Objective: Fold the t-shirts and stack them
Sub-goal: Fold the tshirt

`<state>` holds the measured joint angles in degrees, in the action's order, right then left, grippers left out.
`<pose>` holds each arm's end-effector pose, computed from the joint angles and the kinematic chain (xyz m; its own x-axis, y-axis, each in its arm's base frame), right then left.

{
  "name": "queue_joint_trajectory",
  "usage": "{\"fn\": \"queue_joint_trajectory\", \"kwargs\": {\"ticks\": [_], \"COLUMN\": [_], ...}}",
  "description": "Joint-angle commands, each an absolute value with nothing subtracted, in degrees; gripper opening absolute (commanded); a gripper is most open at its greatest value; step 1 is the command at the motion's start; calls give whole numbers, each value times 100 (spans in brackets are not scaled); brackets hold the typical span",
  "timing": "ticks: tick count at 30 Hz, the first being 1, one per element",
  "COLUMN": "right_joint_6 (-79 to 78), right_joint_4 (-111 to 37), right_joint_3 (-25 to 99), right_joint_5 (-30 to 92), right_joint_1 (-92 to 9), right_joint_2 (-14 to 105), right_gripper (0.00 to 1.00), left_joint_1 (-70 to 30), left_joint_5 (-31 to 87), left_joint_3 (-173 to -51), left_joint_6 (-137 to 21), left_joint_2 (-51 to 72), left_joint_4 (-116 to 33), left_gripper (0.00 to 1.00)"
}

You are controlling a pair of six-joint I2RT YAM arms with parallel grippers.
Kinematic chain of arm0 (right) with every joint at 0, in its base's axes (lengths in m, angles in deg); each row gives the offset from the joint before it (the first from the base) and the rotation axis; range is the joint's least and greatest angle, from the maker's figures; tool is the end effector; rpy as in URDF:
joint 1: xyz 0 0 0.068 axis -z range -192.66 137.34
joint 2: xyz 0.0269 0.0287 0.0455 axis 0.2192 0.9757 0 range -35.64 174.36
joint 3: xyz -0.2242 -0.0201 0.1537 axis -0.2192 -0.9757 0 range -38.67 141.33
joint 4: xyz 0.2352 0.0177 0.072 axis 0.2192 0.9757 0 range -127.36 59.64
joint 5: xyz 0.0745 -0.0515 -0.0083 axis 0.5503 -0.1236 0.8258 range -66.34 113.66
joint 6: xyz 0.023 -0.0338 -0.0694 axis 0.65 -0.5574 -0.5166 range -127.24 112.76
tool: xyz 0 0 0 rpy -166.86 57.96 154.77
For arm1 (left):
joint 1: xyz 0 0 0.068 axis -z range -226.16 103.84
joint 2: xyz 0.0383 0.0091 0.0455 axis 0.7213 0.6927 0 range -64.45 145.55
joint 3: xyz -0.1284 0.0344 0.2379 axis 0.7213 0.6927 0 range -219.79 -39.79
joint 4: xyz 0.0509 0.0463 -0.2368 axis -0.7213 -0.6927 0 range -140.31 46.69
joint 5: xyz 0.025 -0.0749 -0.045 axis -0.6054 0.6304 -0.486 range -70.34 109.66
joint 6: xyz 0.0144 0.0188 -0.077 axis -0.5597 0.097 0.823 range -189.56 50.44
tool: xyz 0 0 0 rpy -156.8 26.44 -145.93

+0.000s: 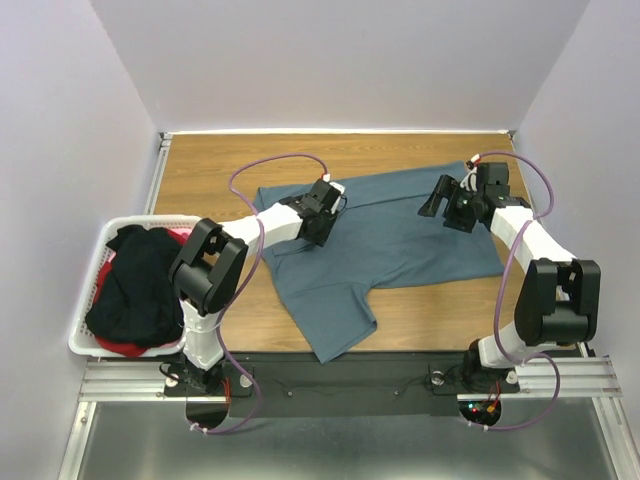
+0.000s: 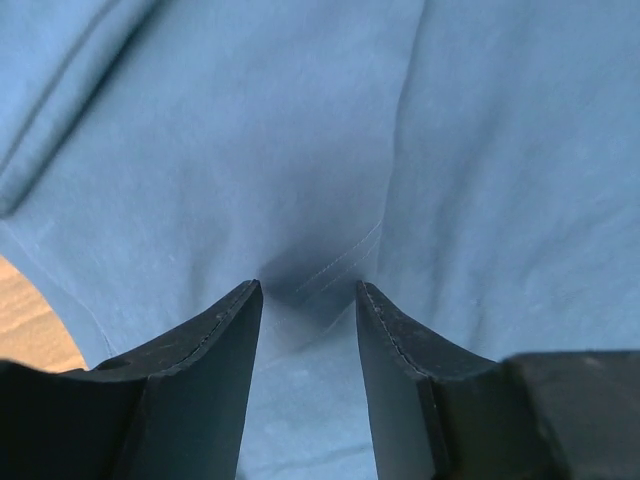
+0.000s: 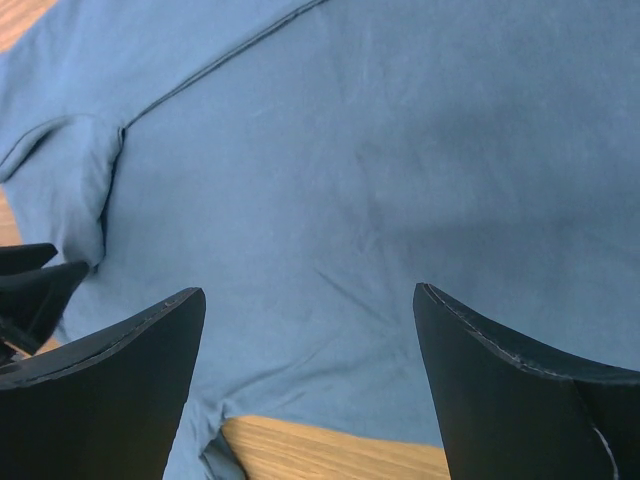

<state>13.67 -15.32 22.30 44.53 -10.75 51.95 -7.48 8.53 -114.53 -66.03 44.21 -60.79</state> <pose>0.3331 0.0138 0.2236 -0.7739 0.3595 -0.5215 0.0774 0.8708 0.4854 0.3337 -0.2498 0.1741 -0.6409 0.4356 -0.6321 0.4806 0.8697 0.1121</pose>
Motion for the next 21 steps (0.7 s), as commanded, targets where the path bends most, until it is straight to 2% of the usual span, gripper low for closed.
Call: {"fn": "queue_joint_trajectory", "kwargs": {"ticks": [1, 7, 17, 19, 21], "right_joint_6": [1263, 1245, 1245, 1254, 1245], "right_joint_4": [-1610, -1583, -1566, -1566, -1566], "right_joint_3": [2145, 2127, 2118, 2109, 2101], "right_joint_5": [4283, 4247, 4230, 4221, 4195], "right_joint_1": [-1047, -1047, -1047, -1047, -1047], "right_joint_2": [4909, 4847, 4856, 4847, 4847], "right_gripper": [91, 91, 91, 91, 91], "left_joint_1": [-687, -696, -678, -678, -678], "left_joint_5": [912, 938, 1017, 1017, 1008], "left_joint_3": [-11713, -11704, -11722, -11739, -11757], "left_joint_6": [-6719, -6710, -6693, -6675, -6675], "left_joint_2": [4410, 4489, 4647, 4665, 4673], "left_joint_4": [-6194, -6212, -6256, -6274, -6265], "left_gripper": [53, 42, 45, 42, 35]}}
